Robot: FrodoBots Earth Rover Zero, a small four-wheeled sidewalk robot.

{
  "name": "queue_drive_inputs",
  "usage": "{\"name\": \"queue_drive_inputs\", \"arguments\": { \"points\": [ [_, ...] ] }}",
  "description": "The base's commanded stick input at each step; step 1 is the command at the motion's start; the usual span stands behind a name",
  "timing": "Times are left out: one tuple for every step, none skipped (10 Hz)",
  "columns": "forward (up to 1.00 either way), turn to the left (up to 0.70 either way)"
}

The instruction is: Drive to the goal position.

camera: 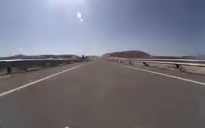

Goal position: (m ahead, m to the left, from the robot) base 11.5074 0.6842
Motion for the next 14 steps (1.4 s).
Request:
{"name": "queue_drive_inputs", "arguments": {
  "points": [
    [1.0, 0.0],
    [1.0, 0.0],
    [1.0, 0.0],
    [1.0, 0.0],
    [1.0, 0.0],
    [1.0, 0.0],
    [1.0, 0.0],
    [1.0, 0.0],
    [1.0, 0.0],
    [1.0, 0.0],
    [1.0, 0.0],
    [1.0, 0.0],
    [1.0, 0.0],
    [1.0, 0.0]
  ]
}}
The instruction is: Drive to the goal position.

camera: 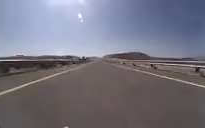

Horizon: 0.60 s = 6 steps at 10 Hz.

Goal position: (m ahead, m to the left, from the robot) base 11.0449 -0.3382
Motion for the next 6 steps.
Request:
{"name": "queue_drive_inputs", "arguments": {
  "points": [
    [1.0, 0.0],
    [1.0, 0.0],
    [1.0, 0.0],
    [1.0, 0.0],
    [1.0, 0.0],
    [1.0, 0.0]
  ]
}}
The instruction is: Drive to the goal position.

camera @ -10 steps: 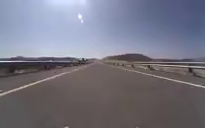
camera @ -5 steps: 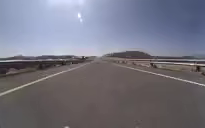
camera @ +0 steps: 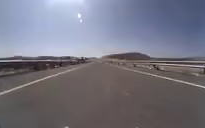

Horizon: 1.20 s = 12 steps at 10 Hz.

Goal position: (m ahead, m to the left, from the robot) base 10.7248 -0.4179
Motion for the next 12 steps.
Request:
{"name": "queue_drive_inputs", "arguments": {
  "points": [
    [1.0, 0.0],
    [1.0, 0.0],
    [1.0, 0.0],
    [1.0, 0.0],
    [1.0, 0.0],
    [1.0, 0.0],
    [1.0, 0.0],
    [1.0, 0.0],
    [1.0, 0.0],
    [1.0, 0.0],
    [1.0, 0.0],
    [1.0, 0.0]
  ]
}}
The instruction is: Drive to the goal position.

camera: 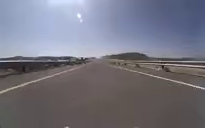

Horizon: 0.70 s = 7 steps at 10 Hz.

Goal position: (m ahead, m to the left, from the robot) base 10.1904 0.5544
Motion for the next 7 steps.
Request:
{"name": "queue_drive_inputs", "arguments": {
  "points": [
    [1.0, 0.0],
    [1.0, 0.0],
    [1.0, 0.0],
    [1.0, 0.0],
    [1.0, 0.0],
    [1.0, 0.0],
    [1.0, 0.0]
  ]
}}
